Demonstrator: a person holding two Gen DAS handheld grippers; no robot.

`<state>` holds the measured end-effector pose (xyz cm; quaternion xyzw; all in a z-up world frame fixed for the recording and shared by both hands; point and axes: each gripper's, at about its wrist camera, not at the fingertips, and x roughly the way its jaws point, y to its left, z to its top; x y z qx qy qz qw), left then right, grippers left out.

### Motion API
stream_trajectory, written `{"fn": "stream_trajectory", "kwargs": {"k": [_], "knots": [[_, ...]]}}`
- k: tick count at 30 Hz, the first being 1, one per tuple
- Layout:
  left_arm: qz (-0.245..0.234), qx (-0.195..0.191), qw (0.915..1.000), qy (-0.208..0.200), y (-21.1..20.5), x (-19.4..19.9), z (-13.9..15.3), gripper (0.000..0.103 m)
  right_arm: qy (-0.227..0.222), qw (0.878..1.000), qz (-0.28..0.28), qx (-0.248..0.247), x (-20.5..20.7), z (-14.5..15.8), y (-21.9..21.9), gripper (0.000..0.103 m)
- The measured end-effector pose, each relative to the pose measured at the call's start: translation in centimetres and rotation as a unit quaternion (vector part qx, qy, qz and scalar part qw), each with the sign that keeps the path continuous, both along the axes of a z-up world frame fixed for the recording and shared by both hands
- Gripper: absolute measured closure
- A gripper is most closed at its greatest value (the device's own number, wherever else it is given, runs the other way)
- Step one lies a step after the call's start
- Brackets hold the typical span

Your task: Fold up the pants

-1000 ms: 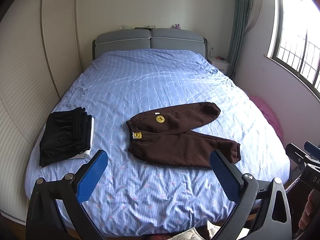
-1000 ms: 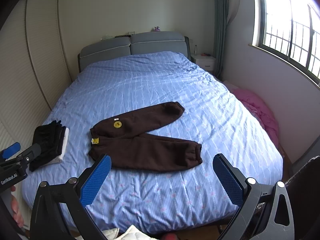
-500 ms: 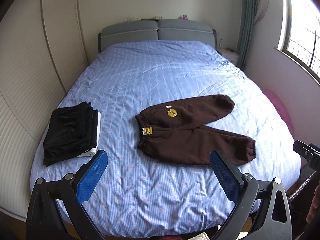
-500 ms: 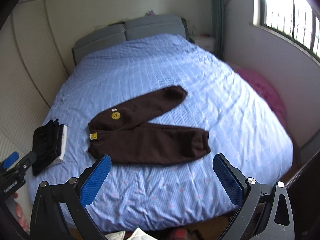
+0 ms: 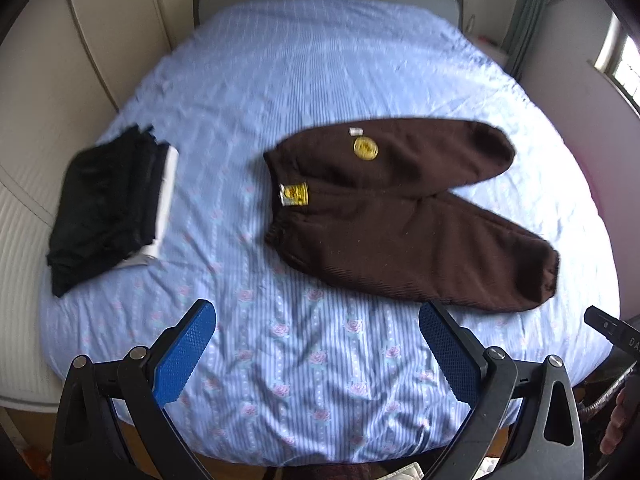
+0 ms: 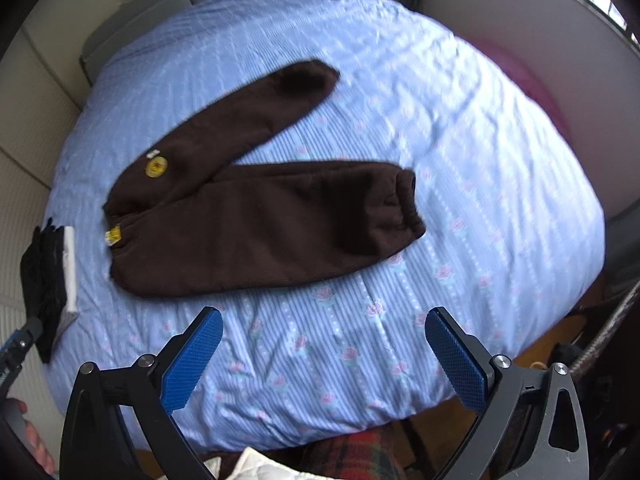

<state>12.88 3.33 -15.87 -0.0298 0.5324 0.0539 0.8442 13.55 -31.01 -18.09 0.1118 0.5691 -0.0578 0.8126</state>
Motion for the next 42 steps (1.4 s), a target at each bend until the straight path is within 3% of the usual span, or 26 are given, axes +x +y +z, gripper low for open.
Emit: {"fn": "stream_trajectory", "kwargs": {"k": [2, 9, 17, 24, 26, 28, 29, 32, 34, 37, 42], "knots": [[0.003, 0.004, 0.9998, 0.022, -0.1, 1.6, -1.9, 0.000, 0.013, 1.000, -0.004, 0.000, 1.4, -1.9, -0.2, 0.001], [0.023, -0.052, 0.9918, 0.114, -0.3, 6.5, -9.2, 0.000, 0.087, 0.996, -0.019, 0.018, 6.4, -9.0, -0.4, 0.003], [0.036, -0.054, 0.9810, 0.183, -0.8, 10.4, -15.9, 0.004, 0.174, 0.980, -0.062, 0.076, 9.2, -16.4, -1.3, 0.010], [0.071, -0.106, 0.9661, 0.225, -0.1, 11.3, -19.8, 0.005, 0.195, 0.976, -0.058, 0.074, 10.0, -19.2, -1.3, 0.010], [0.074, -0.126, 0.9619, 0.231, 0.0, 11.6, -20.4, 0.014, 0.190, 0.978, -0.058, 0.068, 10.5, -19.2, -1.5, 0.013], [0.072, -0.152, 0.9560, 0.240, -0.1, 11.9, -20.6, 0.033, 0.186, 0.979, -0.054, 0.062, 10.9, -18.8, -1.3, 0.023], [0.073, -0.153, 0.9565, 0.238, 0.0, 12.1, -20.7, 0.035, 0.183, 0.980, -0.052, 0.060, 11.1, -18.6, -1.2, 0.026], [0.067, -0.141, 0.9626, 0.221, -0.1, 12.0, -19.1, 0.056, 0.170, 0.983, -0.049, 0.046, 11.3, -17.5, -1.2, 0.052], [0.057, -0.132, 0.9677, 0.207, -0.2, 11.7, -17.7, 0.068, 0.160, 0.985, -0.047, 0.038, 11.1, -16.5, -1.5, 0.075], [0.037, -0.116, 0.9760, 0.181, -1.0, 10.8, -15.2, 0.073, 0.140, 0.988, -0.045, 0.046, 10.6, -14.7, -2.0, 0.083], [0.017, -0.099, 0.9871, 0.125, -1.8, 8.1, -10.8, 0.077, 0.086, 0.992, -0.051, 0.074, 8.1, -9.7, -2.8, 0.087]]}}
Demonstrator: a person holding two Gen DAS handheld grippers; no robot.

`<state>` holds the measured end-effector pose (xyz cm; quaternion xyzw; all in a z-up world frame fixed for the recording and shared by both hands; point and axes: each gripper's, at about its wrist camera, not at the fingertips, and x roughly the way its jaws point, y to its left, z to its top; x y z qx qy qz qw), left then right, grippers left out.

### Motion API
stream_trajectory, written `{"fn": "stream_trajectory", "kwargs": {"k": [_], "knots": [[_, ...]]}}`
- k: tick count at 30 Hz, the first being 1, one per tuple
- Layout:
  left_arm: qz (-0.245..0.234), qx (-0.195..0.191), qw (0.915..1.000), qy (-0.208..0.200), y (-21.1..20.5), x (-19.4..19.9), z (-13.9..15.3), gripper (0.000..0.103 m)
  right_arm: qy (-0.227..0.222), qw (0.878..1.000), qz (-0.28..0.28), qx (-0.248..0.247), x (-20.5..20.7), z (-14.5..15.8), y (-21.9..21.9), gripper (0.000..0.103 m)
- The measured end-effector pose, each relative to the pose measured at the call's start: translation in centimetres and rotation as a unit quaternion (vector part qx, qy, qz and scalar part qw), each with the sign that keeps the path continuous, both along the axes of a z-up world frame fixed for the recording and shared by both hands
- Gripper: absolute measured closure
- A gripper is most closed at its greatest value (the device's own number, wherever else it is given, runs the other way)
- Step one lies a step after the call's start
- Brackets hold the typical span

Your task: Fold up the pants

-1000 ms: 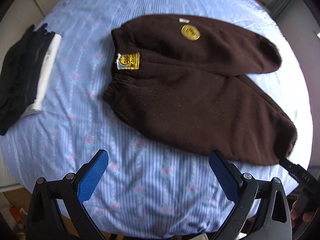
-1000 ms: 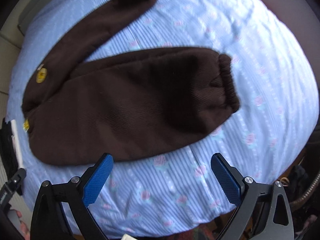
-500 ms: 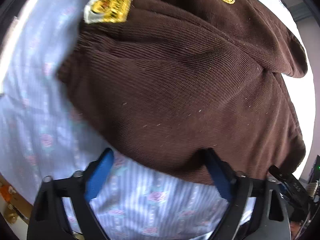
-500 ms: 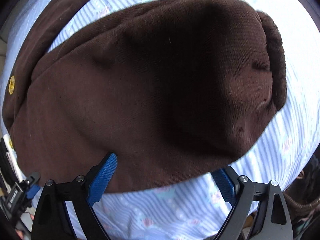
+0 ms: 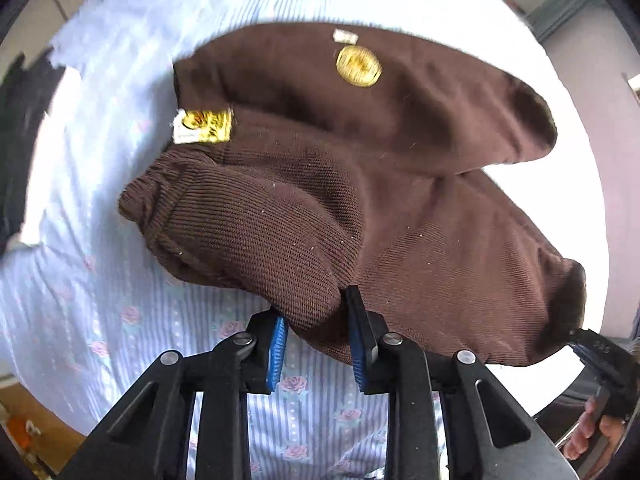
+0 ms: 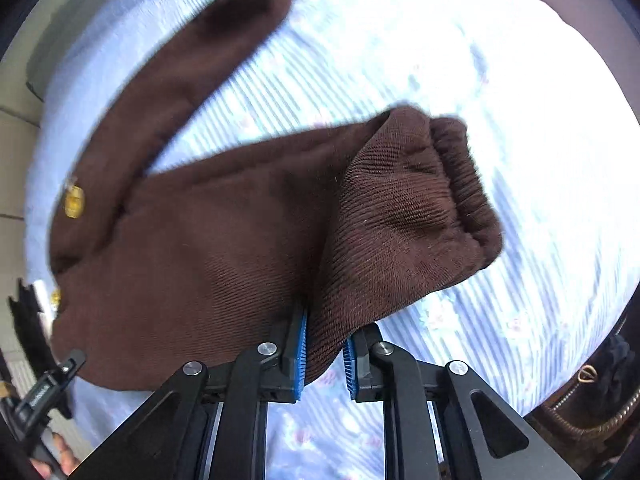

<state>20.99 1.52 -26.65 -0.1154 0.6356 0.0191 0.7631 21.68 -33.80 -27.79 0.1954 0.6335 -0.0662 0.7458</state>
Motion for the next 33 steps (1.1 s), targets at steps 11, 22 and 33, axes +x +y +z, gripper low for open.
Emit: {"fn": "stream_trajectory", "kwargs": {"k": [11, 22, 33], "knots": [[-0.040, 0.003, 0.9982, -0.044, 3.2, -2.7, 4.3, 0.080, -0.064, 0.996, 0.033, 0.048, -3.5, 7.7, -0.4, 0.089], [-0.049, -0.016, 0.9986, 0.008, 0.9, -4.2, 6.2, 0.080, -0.106, 0.991, 0.011, 0.082, -2.9, 15.5, -1.4, 0.089], [0.031, -0.029, 0.9990, -0.008, 2.4, 7.9, 7.6, 0.080, -0.140, 0.989, 0.039, 0.028, 12.7, 15.4, 0.2, 0.090]]}}
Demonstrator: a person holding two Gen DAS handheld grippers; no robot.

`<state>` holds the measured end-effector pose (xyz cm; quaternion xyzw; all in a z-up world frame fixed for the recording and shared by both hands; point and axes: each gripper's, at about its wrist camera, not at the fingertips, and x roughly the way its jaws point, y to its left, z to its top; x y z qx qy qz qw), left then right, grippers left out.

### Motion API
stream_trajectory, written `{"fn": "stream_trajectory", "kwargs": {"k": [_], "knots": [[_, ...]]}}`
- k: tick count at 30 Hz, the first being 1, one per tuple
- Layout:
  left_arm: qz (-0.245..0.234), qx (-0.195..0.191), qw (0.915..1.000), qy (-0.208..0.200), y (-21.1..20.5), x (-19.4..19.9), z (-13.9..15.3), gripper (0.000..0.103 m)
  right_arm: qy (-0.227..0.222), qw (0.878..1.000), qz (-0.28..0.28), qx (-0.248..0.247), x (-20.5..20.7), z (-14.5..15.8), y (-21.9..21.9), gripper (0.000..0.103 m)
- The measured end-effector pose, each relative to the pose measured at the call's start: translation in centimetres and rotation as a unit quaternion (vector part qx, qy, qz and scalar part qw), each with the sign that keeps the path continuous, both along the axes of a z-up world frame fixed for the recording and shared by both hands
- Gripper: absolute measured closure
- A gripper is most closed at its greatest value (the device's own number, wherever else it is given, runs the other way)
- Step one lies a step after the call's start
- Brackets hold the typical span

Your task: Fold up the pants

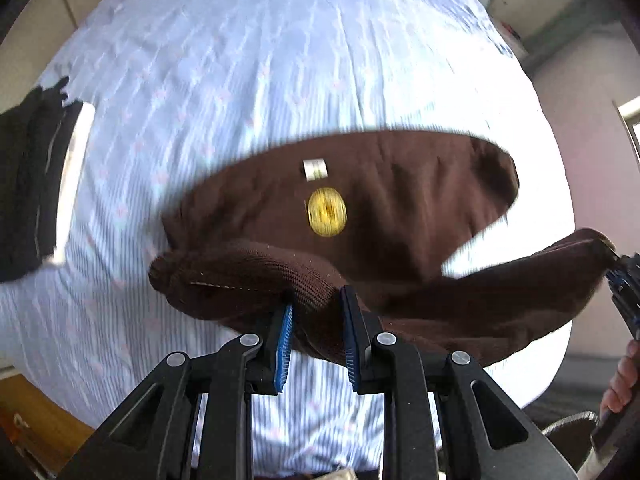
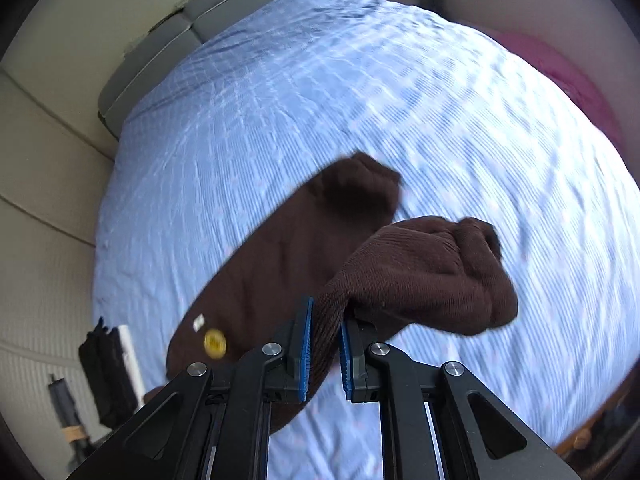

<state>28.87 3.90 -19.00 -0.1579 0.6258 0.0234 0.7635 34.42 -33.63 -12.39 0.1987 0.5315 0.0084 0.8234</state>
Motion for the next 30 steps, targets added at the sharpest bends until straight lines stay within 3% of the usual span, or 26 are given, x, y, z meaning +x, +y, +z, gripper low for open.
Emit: {"fn": "stream_trajectory", "kwargs": {"k": [5, 11, 14, 15, 16, 20, 21, 25, 27, 30], "knots": [[0.043, -0.007, 0.9989, 0.015, 2.5, 4.9, -1.6, 0.080, 0.014, 0.998, 0.041, -0.043, 9.0, -2.1, 2.8, 0.090], [0.058, -0.014, 0.9970, 0.050, 4.0, 8.1, -3.8, 0.076, 0.058, 0.994, 0.062, -0.074, 15.7, -5.9, 5.7, 0.090], [0.063, 0.003, 0.9966, 0.053, 4.5, 8.5, -3.2, 0.053, 0.072, 0.993, 0.058, -0.074, 17.5, -6.9, 6.6, 0.090], [0.062, 0.012, 0.9969, 0.046, 4.7, 8.4, -2.7, 0.038, 0.074, 0.993, 0.054, -0.073, 17.9, -7.1, 6.9, 0.090], [0.059, 0.021, 0.9974, 0.037, 4.8, 8.4, -2.0, 0.028, 0.075, 0.993, 0.050, -0.078, 18.2, -7.2, 7.1, 0.090], [0.030, 0.085, 0.9959, -0.003, 5.1, 8.8, 1.3, 0.021, 0.073, 0.991, 0.045, -0.106, 19.2, -7.5, 8.1, 0.088], [0.018, 0.100, 0.9946, -0.017, 5.2, 8.9, 2.1, 0.020, 0.074, 0.990, 0.044, -0.114, 19.3, -7.3, 8.4, 0.084], [-0.025, 0.145, 0.9878, -0.052, 6.1, 8.6, 3.4, 0.016, 0.040, 0.986, 0.068, -0.148, 18.5, -4.9, 9.8, 0.039], [-0.038, 0.147, 0.9869, -0.053, 7.3, 7.9, 2.7, 0.016, 0.006, 0.973, 0.089, -0.214, 17.3, -2.5, 11.3, 0.027], [-0.042, 0.117, 0.9910, -0.050, 9.1, 6.0, 1.2, 0.016, -0.031, 0.957, 0.132, -0.258, 15.1, 0.2, 13.3, 0.027]]}}
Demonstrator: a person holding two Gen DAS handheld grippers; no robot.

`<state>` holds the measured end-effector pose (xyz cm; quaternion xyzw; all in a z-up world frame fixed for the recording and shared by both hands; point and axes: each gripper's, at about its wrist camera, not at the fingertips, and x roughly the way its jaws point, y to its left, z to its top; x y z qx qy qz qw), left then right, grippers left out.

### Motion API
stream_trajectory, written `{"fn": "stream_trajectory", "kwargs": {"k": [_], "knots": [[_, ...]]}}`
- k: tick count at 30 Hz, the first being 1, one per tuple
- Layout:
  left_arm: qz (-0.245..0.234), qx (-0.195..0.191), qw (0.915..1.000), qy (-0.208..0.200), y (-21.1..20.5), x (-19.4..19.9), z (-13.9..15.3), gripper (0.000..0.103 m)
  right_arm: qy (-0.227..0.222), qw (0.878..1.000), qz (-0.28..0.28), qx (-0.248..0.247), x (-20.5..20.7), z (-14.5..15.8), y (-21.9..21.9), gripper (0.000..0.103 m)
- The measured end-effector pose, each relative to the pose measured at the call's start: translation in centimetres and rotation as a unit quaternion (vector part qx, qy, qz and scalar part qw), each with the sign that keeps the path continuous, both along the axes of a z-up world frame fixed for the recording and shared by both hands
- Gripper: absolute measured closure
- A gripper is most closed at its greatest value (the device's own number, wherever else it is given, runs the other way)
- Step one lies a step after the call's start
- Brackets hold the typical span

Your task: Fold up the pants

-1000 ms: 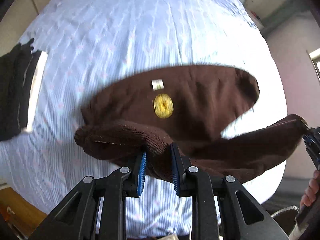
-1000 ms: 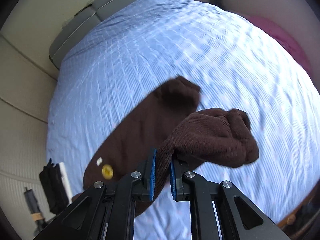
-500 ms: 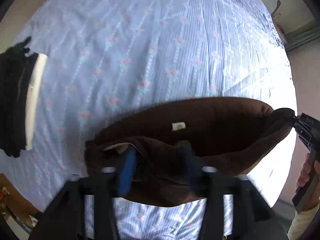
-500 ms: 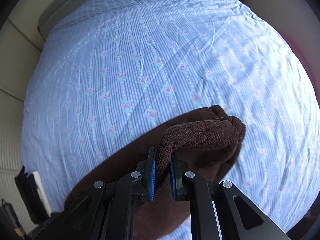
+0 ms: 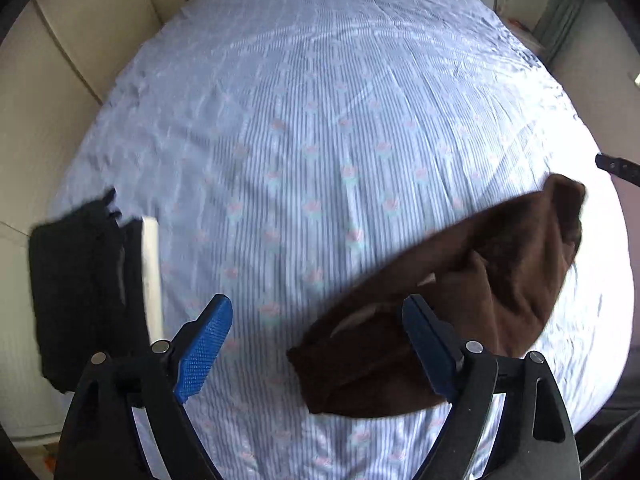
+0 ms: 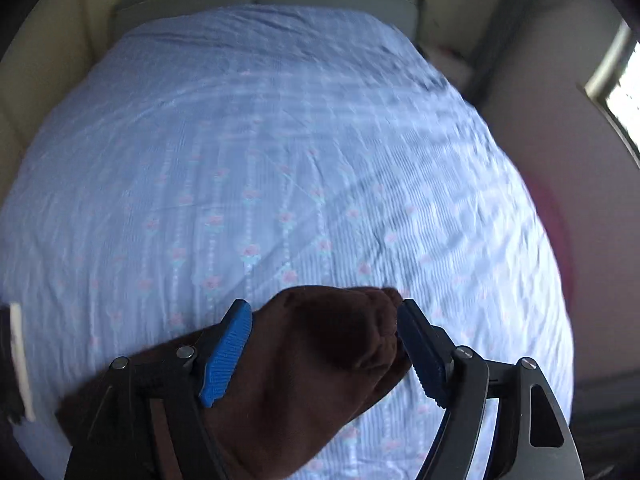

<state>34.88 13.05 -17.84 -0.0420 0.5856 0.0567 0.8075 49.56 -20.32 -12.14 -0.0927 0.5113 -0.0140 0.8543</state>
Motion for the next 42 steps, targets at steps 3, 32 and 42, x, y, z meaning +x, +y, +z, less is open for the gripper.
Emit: {"fn": "stream_trajectory", "kwargs": {"k": [3, 32, 42], "knots": [[-0.003, -0.037, 0.9993, 0.009, 0.9, -1.8, -1.7, 0.016, 0.007, 0.999, 0.052, 0.008, -3.8, 1.0, 1.8, 0.027], [-0.284, 0.007, 0.9570, 0.057, -10.7, 3.9, -6.0, 0.074, 0.172, 0.969, -0.084, 0.155, -18.0, -9.3, -5.7, 0.027], [-0.200, 0.101, 0.9700, 0.096, -9.8, 8.5, -10.7, 0.063, 0.156, 0.975, -0.070, 0.140, -14.9, -9.4, -4.1, 0.027]]}}
